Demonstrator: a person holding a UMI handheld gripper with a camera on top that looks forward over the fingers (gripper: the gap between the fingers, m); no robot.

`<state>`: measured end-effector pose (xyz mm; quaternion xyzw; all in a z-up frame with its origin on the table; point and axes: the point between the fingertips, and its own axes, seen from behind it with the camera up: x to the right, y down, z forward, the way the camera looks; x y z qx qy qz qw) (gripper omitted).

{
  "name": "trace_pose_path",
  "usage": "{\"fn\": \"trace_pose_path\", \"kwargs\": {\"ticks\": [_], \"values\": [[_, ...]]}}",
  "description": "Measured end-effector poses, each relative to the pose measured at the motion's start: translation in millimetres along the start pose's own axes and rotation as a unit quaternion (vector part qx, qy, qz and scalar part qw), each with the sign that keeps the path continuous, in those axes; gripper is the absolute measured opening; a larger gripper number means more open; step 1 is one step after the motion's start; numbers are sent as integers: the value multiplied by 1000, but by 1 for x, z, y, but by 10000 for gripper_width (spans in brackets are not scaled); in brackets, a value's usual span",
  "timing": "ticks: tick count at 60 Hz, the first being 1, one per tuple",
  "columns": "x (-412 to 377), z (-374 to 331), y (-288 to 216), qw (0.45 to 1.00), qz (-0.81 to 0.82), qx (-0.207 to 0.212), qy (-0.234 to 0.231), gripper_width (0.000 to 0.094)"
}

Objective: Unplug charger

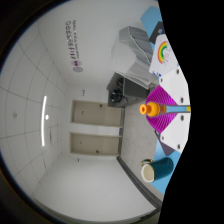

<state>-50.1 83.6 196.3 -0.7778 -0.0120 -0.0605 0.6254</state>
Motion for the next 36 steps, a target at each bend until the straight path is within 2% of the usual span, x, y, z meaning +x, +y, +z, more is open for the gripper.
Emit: {"fn": "trace_pose_path", "kwargs": {"ticks": [4, 8, 13, 22, 29, 36], "values": [[29, -10, -17, 1000, 7, 4, 4, 55], [64, -18, -5, 999, 21, -21, 14, 56], [108, -27, 42, 997, 24, -68, 32, 56], [155, -37, 150, 981, 31, -187, 30, 54], [167, -31, 199, 971, 32, -238, 12, 100], [165, -23, 220, 964, 36, -262, -9, 154]]}}
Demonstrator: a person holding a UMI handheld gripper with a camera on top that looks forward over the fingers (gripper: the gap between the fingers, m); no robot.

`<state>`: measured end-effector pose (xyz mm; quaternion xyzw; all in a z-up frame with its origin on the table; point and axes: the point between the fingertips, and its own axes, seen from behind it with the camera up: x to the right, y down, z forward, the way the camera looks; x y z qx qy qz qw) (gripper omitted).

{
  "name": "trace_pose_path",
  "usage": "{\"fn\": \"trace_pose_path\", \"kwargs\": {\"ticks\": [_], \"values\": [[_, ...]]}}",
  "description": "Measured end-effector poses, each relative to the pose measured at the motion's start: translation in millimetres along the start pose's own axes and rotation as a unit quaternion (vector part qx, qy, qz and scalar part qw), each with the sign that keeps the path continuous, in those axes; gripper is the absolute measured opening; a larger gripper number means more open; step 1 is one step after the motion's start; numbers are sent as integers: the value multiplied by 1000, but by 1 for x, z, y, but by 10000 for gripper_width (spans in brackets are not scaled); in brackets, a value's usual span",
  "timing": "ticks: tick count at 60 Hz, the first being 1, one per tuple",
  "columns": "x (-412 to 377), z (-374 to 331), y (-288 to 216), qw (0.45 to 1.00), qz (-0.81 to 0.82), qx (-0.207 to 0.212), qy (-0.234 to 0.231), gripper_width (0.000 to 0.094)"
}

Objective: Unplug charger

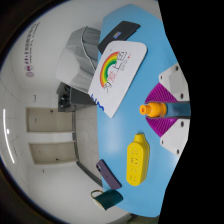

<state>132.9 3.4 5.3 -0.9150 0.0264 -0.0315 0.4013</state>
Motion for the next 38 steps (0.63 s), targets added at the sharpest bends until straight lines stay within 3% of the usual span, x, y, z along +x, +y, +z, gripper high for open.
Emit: {"fn": "trace_pose_path", "kwargs": {"ticks": [12, 13, 14, 15, 18, 21, 38], "values": [[0, 14, 7, 1000, 7, -10, -1, 287], [-1, 14, 7, 1000, 11, -8, -3, 342], [-2, 13, 7, 1000, 15, -7, -6, 456], [-3, 12, 6, 1000, 19, -7, -9, 478], [-7, 9, 4, 999, 31, -2, -19, 746], [-9, 3, 2, 999, 43, 2, -27, 843], [19, -61, 3, 996, 74, 23, -49, 838]]}}
